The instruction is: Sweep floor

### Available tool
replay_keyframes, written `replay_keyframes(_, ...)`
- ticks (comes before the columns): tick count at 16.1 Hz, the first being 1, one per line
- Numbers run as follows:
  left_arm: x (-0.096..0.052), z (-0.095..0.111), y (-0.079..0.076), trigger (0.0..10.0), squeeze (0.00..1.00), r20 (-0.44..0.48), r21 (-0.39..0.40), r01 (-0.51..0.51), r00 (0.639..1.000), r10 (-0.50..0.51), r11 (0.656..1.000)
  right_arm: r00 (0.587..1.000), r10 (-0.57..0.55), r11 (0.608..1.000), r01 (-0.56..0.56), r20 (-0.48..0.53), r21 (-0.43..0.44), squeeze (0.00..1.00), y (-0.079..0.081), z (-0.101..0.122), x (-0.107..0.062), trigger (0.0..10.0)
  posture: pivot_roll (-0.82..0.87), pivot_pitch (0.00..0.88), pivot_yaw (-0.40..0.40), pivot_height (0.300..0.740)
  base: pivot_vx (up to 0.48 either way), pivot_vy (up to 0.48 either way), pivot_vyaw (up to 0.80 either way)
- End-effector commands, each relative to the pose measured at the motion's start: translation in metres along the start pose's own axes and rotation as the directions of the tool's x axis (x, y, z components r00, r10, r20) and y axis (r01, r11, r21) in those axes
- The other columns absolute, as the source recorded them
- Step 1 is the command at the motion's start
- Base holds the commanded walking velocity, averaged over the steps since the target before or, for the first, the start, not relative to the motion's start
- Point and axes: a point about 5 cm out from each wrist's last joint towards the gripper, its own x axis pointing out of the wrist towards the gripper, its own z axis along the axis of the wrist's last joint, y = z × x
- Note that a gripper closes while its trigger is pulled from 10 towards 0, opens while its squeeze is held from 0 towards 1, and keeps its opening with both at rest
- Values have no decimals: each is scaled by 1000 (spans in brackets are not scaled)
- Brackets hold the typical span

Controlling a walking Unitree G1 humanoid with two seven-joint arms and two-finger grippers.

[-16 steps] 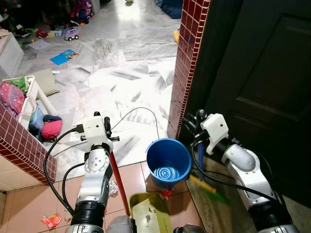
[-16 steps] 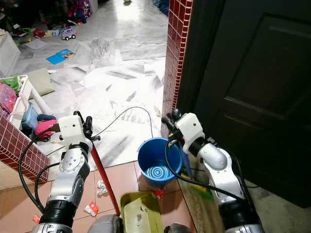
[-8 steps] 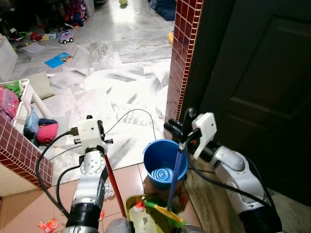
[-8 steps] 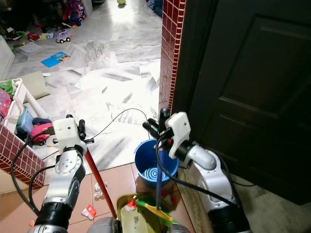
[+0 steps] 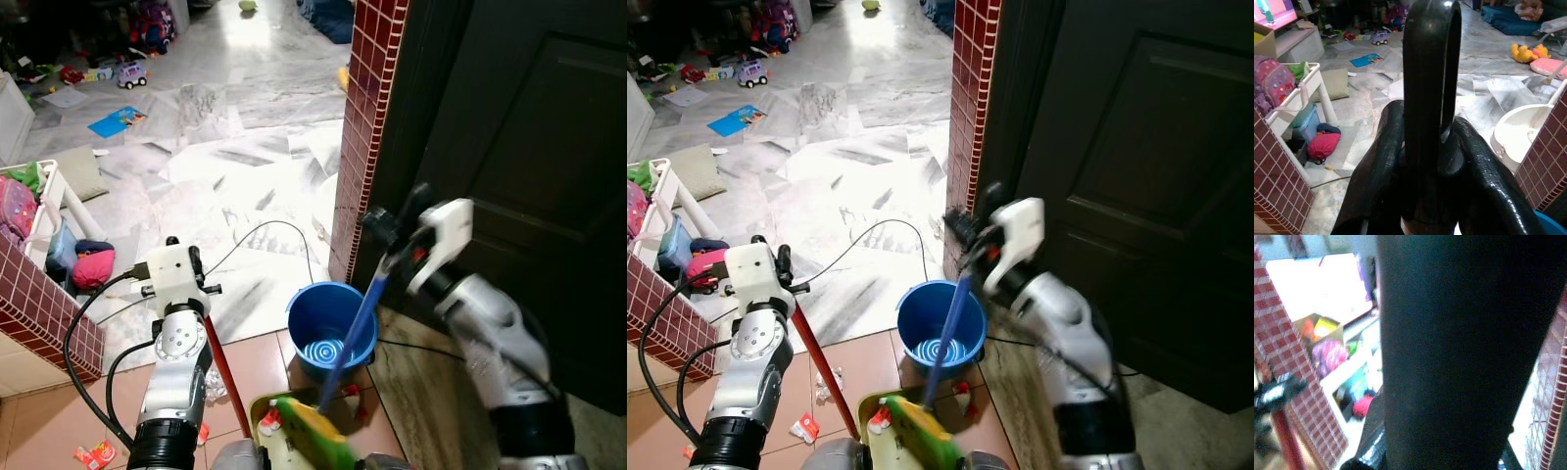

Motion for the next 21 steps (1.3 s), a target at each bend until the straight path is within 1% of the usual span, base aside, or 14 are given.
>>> replay_keyframes(1, 0, -4, 5, 10000, 0, -23, 112, 9, 1000, -6, 994, 998, 23, 1000, -23, 60, 8, 0, 4, 13, 6, 10000, -55, 0, 29, 740, 0, 0, 0)
replay_keyframes(2, 0, -6, 8, 10000, 0, -30, 172, 3, 1000, 2, 985, 998, 41, 994, -35, 54, -103, 0, 5, 18, 6, 10000, -57, 0, 31, 740, 0, 0, 0)
replay_keyframes(3, 0, -8, 12, 10000, 0, -31, 214, 1, 999, 6, 977, 997, 71, 969, -60, 35, -241, 0, 8, 22, 7, 10000, -59, 0, 33, 740, 0, 0, 0)
replay_keyframes(4, -1, -8, 15, 10000, 0, -21, 237, -8, 1000, 13, 971, 996, 86, 946, -75, 21, -315, 0, 11, 22, 6, 10000, -59, 0, 34, 740, 0, 0, 0)
replay_keyframes(5, -1, -8, 16, 10000, 0, -14, 246, -13, 1000, 17, 969, 996, 86, 939, -75, 19, -337, 0, 11, 21, 5, 10000, -58, 0, 32, 740, 0, 0, 0)
replay_keyframes(6, -1, -4, 23, 10000, 0, 39, 292, -59, 998, 49, 955, 999, 49, 918, -42, 6, -394, 0, 9, 13, 2, 10000, -57, 0, 30, 740, 0, 0, 0)
replay_keyframes(7, -2, -4, 26, 10000, 0, 56, 299, -73, 997, 58, 951, 999, 45, 906, -44, -7, -420, 0, 9, 8, -1, 10000, -54, 0, 30, 740, 0, 0, 0)
replay_keyframes(9, -2, -6, 29, 10000, 0, 52, 306, -74, 997, 61, 949, 999, 40, 902, -43, -15, -430, 0, 11, 4, -4, 10000, -54, 0, 30, 740, 0, 0, 0)
replay_keyframes(10, -3, -9, 32, 10000, 0, 52, 327, -85, 996, 72, 941, 998, 60, 898, -67, -31, -434, 0, 16, -1, -7, 10000, -55, 0, 31, 740, 0, 0, 0)
replay_keyframes(12, -3, -11, 31, 10000, 0, 41, 321, -76, 997, 67, 944, 997, 61, 900, -76, -48, -430, 0, 18, -6, -9, 10000, -58, 0, 32, 740, 0, 0, 0)
replay_keyframes(14, -3, -11, 19, 10000, 0, 29, 287, -29, 999, 22, 958, 997, 39, 919, -60, -62, -390, 0, 18, -14, -13, 10000, -61, 0, 32, 740, 0, 0, 0)
replay_keyframes(18, -4, -14, 10, 10000, 0, -3, 278, 16, 1000, -16, 961, 995, -22, 935, -13, -95, -354, 0, 11, -24, -17, 10000, -65, 0, 31, 740, 0, 0, 0)
replay_keyframes(20, -4, -20, 3, 10000, 0, -31, 270, 48, 999, -41, 962, 996, -49, 966, 28, -79, -257, 0, 16, -28, -10, 10000, -64, 0, 29, 740, 0, 0, 0)
replay_keyframes(21, -4, -23, -2, 10000, 0, -40, 264, 69, 997, -61, 962, 999, -26, 984, 22, -25, -178, 0, 25, -22, -3, 10000, -64, 0, 28, 740, 0, 0, 0)
